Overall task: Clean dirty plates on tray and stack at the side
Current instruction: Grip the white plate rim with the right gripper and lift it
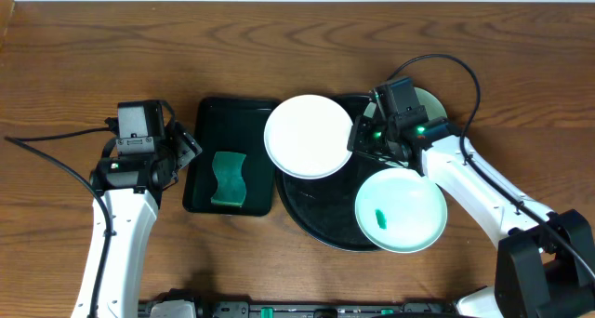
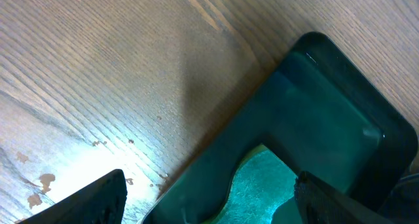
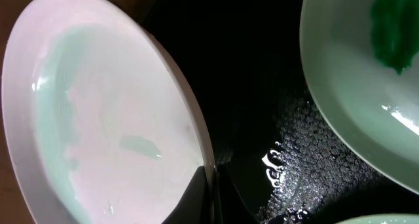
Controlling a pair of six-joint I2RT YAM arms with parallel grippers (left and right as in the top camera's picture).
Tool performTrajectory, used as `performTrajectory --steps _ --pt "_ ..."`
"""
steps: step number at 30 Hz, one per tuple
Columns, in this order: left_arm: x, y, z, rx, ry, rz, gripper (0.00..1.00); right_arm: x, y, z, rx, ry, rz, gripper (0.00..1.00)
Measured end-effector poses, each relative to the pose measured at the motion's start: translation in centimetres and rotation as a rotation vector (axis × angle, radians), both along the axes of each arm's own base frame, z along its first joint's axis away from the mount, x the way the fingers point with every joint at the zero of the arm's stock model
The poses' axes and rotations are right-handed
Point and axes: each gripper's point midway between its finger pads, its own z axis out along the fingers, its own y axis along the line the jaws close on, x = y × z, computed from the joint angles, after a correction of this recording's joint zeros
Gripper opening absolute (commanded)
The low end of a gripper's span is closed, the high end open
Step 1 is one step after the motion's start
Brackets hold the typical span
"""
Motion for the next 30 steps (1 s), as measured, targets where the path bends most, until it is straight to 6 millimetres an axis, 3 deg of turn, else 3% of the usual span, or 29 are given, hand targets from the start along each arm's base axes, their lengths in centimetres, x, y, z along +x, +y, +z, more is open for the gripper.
performTrajectory --steps 4,11,17,23,27,30 --pt "0.0 0.0 0.0 0.000 0.000 0.000 0.82 0.9 0.1 0.8 -0.009 -0.033 -0.024 0.01" --pt "0.0 0.0 0.0 0.000 0.000 0.000 0.82 3.1 1.5 4.0 -0.036 -0.152 -0.040 0.01" --pt "0.0 0.0 0.0 0.000 0.000 0.000 0.83 5.7 4.4 6.9 -0.024 -0.288 -0.043 0.01" --pt "0.0 0.0 0.0 0.000 0.000 0.000 0.83 7.8 8.4 5.3 0.003 -0.341 -0.029 0.01" --pt "0.0 0.0 0.0 0.000 0.000 0.000 0.83 8.2 10.6 3.2 -0.014 -0.370 -0.020 0.02" --pt "0.0 0.0 0.0 0.000 0.000 0.000 0.82 8.1 11.9 2.7 -0.019 -0.398 -0.013 0.01"
